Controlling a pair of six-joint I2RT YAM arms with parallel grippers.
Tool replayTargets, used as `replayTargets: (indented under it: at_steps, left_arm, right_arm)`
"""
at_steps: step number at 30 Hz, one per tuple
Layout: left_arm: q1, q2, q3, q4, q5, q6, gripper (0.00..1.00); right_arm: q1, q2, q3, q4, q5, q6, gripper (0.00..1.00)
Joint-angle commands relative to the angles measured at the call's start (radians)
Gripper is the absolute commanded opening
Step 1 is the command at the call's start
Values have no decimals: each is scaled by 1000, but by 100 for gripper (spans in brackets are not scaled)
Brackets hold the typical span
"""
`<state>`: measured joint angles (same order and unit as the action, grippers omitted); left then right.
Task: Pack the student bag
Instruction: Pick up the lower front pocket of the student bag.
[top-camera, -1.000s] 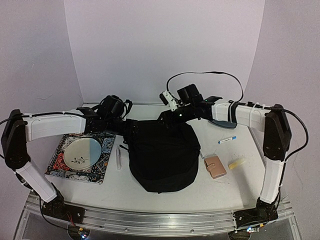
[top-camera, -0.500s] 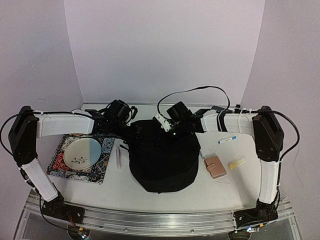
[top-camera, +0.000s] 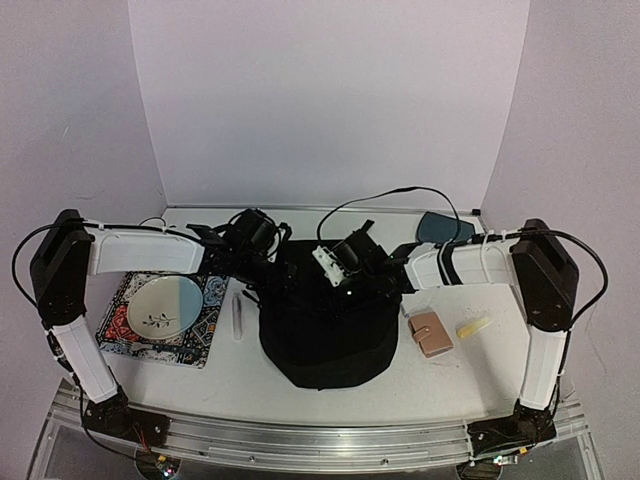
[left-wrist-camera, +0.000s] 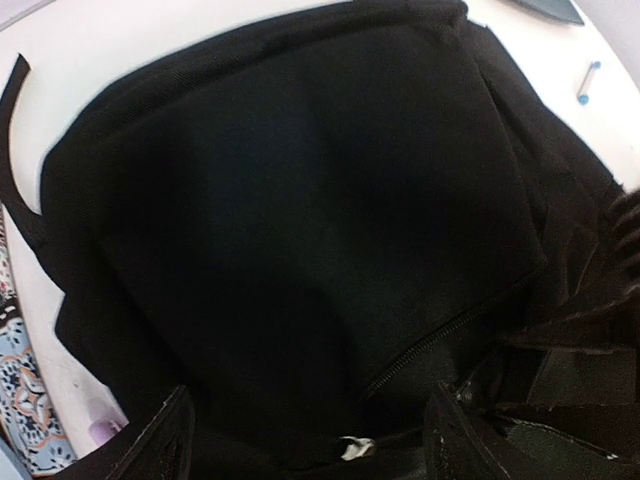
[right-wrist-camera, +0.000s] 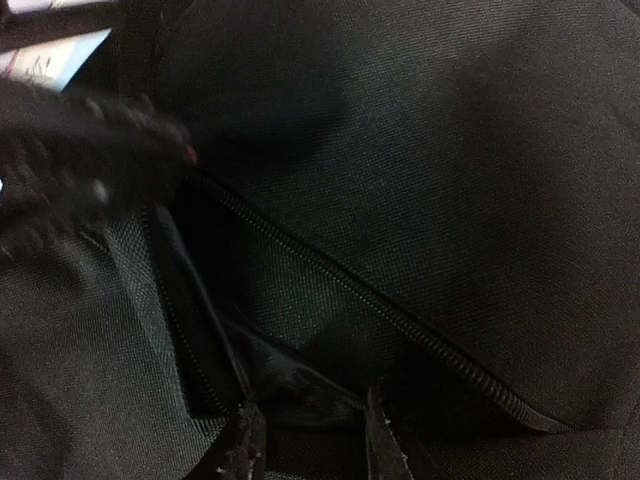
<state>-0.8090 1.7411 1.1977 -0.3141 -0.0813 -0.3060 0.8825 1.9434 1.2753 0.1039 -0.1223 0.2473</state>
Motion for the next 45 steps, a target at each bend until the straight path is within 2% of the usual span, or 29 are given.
replayTargets:
  at_steps: [1, 4, 9, 15, 26, 35, 45]
  left_arm:
    - [-22, 16, 31, 4, -37, -52, 80]
    - [-35, 9, -7, 10, -35, -153, 80]
    - [-115, -1, -76, 35, -92, -234, 80]
    - [-138, -27, -192, 79, -187, -310, 80]
    - [-157, -77, -280, 194, -206, -271, 80]
    - [-160, -108, -291, 223, -183, -254, 81]
    - [-159, -129, -290, 228, -176, -251, 82]
  right_arm:
    - [7, -36, -65, 3, 60, 51, 38]
    - [6, -48, -56, 11, 86, 67, 41]
    - [7, -63, -16, 9, 138, 79, 46]
    - [6, -79, 67, -53, 234, -28, 51]
    - [5, -45, 174, -173, 340, -395, 64]
    - [6, 32, 251, -188, 436, -442, 67]
    - [7, -14, 203, -184, 334, -616, 72]
